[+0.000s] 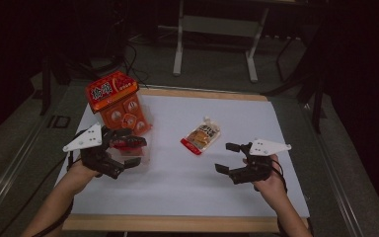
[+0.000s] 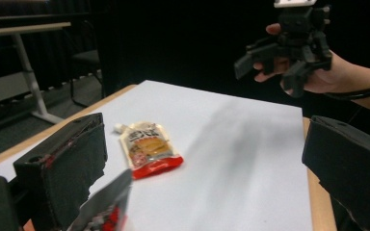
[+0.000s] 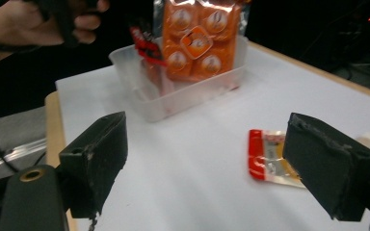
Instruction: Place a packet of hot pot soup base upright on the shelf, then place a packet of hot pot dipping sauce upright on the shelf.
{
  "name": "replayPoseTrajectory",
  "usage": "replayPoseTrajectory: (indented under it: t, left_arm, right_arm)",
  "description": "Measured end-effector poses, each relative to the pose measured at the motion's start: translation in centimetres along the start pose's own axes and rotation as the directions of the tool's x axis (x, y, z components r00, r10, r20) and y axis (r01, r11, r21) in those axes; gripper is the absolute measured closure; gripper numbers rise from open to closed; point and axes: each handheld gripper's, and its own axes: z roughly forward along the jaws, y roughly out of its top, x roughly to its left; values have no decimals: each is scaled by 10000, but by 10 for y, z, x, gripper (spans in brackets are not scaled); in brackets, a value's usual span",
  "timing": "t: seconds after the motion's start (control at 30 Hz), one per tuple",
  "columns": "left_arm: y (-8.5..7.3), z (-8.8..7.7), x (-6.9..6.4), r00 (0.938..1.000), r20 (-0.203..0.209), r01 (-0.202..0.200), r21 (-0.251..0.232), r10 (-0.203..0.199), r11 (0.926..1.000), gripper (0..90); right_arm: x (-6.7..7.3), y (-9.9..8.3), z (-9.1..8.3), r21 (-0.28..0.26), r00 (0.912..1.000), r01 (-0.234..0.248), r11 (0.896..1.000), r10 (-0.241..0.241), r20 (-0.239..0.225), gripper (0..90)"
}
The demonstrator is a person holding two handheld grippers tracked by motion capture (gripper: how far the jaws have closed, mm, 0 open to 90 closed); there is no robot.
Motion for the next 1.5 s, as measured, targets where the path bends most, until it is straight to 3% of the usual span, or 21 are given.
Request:
replayPoseTrajectory:
  t: [0.17,0.33,0.47,0.77,0.97,1.1,1.33,1.5]
  left_arm:
    - [-1,10,-11,9995,287,-134,93,131,9999,21]
    - [0,21,-21,9982,549,-234,112,227,9997,21]
    - [0,29,-30,9962,780,-397,157,383,9991,21]
    - [-2,43,-50,9896,1346,-540,150,515,9984,21]
    - [-7,51,-61,9856,1508,-816,289,764,9962,21]
    - [-11,54,-65,9838,1653,-735,236,686,9970,21]
    - [-14,55,-70,9818,1781,-715,233,662,9972,21]
    - [-15,54,-73,9806,1836,-744,245,687,9969,21]
  right_arm:
    - [-8,-1,-2,-30,9984,30,10000,-28,559,135]
    - [-20,-2,-2,-6,9948,-386,9993,385,941,111]
    - [-32,-3,-1,-11,9873,-565,9984,561,1483,114]
    - [-62,-8,9,175,9742,-914,9957,858,2087,170]
    - [-80,-13,23,305,9639,-1185,9925,1076,2437,212]
    - [-92,-18,33,410,9567,-1558,9869,1404,2550,223]
    - [-110,-26,52,580,9364,-2401,9690,2154,2770,277]
    - [-123,-30,66,732,9268,-2721,9595,2409,2880,310]
